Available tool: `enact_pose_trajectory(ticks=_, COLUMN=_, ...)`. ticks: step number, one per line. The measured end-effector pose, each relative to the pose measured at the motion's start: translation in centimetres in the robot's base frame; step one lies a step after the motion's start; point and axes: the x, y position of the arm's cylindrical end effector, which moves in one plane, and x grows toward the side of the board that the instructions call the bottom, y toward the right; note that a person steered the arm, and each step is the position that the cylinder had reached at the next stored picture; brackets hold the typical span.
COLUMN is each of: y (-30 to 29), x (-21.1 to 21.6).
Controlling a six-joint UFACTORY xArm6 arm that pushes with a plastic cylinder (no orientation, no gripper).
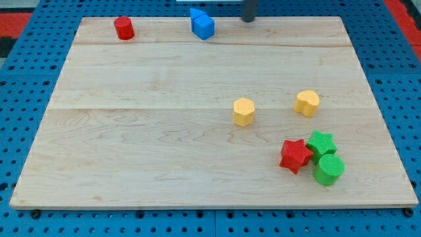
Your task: Push the blue blocks to the left side of the red circle
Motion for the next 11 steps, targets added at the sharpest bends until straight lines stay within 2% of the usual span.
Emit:
enact_pose_trajectory(ticks=5, y=-11.3, x=0.1)
enact_pose_trajectory(ticks=7, y=-10.0, x=0.4)
enact_pose_trajectory(ticks=8, y=-13.9, x=0.4)
enact_pose_trajectory(ticks=9, y=-13.9, x=0.4)
enact_pose_trajectory(ticks=11, y=-17.5, x=1.2)
